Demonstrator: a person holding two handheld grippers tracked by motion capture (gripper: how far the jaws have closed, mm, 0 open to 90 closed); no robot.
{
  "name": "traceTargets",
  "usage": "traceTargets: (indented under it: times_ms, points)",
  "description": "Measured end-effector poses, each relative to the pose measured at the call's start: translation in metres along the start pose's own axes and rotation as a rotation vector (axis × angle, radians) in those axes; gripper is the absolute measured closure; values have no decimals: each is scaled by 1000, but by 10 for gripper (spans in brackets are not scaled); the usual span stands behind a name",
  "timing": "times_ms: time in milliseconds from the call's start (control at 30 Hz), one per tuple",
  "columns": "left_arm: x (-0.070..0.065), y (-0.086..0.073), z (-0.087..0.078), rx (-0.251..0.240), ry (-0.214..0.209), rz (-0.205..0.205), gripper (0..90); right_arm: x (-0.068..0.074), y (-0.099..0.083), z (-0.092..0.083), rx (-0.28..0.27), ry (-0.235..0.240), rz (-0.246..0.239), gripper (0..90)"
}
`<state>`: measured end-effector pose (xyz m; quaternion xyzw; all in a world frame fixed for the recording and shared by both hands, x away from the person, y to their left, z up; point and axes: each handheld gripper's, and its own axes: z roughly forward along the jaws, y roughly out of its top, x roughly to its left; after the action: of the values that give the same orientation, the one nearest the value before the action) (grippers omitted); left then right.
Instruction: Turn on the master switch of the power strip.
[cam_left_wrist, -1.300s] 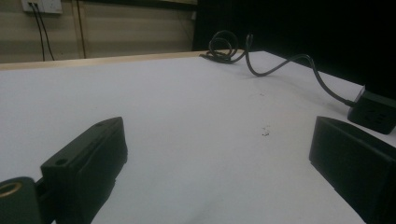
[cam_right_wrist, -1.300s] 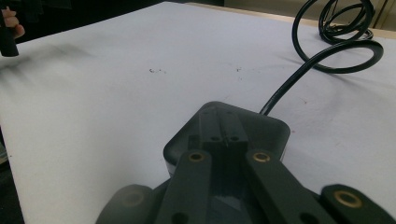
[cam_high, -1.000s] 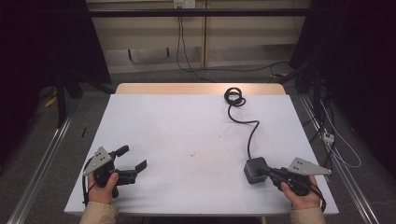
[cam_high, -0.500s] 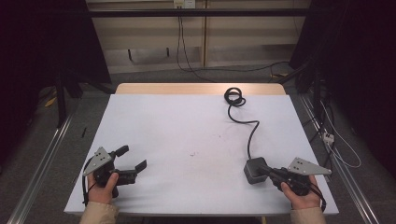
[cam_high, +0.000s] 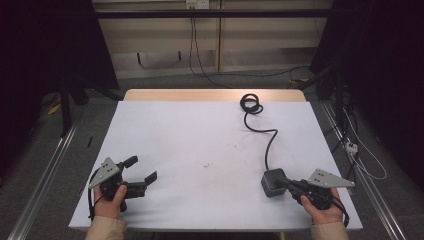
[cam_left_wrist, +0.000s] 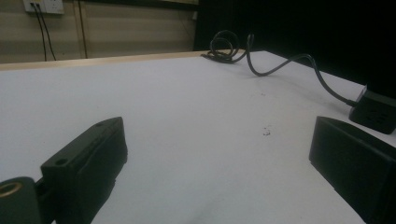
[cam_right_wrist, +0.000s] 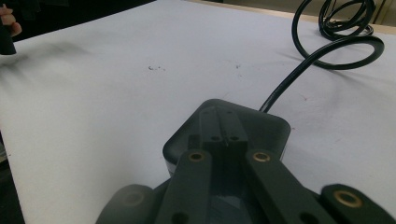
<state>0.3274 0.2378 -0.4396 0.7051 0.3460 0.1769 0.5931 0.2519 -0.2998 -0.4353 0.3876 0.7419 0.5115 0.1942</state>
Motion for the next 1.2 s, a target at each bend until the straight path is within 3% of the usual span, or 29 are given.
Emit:
traceTargets:
  times_ms: [1200]
  points:
    - [0,0,0,0,3,3,39,1,0,0,4,-6,6,900]
